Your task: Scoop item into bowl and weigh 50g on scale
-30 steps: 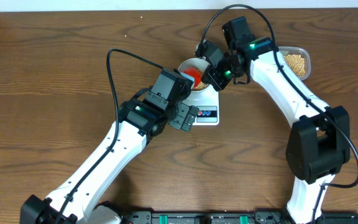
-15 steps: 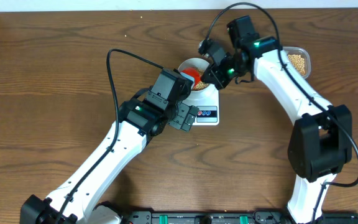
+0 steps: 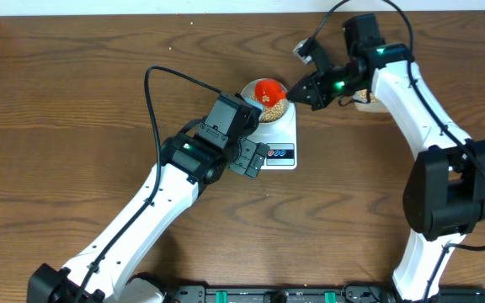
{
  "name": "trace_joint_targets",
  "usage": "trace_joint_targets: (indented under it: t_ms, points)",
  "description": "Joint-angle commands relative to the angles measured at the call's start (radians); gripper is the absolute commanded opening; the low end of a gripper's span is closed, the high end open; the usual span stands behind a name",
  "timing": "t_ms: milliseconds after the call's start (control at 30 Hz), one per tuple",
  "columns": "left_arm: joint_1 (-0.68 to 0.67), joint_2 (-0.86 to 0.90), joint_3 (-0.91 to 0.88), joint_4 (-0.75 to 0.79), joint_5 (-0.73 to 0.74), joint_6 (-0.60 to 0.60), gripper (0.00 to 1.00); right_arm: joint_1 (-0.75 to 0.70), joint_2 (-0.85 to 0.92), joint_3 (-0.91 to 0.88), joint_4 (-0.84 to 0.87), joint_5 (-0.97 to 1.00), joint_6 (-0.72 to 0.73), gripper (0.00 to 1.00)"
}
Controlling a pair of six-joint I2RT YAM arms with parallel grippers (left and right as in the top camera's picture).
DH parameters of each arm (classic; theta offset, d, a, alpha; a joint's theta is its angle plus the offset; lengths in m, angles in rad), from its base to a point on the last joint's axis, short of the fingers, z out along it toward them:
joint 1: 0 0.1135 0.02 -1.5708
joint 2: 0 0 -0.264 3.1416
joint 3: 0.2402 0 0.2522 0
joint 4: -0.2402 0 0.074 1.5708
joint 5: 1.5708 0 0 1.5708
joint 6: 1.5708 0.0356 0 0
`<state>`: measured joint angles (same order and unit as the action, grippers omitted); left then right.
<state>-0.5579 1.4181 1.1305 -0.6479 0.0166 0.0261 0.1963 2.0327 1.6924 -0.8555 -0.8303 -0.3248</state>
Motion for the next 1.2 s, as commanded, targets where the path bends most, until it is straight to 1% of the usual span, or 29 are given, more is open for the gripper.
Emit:
trace_joint_targets:
  t_ms: [0,200,367,633,800,1000,1167]
  points:
    - [0.003,0.001,0.003,-0.003,-0.003,-0.002,0.98,-0.036,0.01,0.008,0.0,-0.116,0.014,0.01]
    - [0.003,0.001,0.003,-0.002,-0.003,-0.002,0.98,-0.102,-0.017,0.008,-0.001,-0.172,0.015,0.01]
    - [0.003,0.001,0.003,-0.002,-0.003,-0.002,0.98,-0.166,-0.064,0.008,-0.012,-0.171,0.014,0.01]
    - [0.003,0.001,0.003,-0.003,-0.003,-0.002,0.98,-0.3,-0.117,0.008,-0.047,-0.171,0.013,0.01]
    - [0.003,0.001,0.003,-0.002,-0.003,-0.002,0.98,-0.396,-0.12,0.008,-0.095,-0.16,-0.024,0.01]
    - [0.003,0.001,0.003,-0.002,-0.003,-0.002,0.98,-0.488,-0.12,0.008,-0.142,-0.037,-0.031,0.01]
    - [0.003,0.001,0.003,-0.002,-0.003,-0.002,0.98,-0.523,-0.12,0.008,-0.157,0.1,-0.025,0.01]
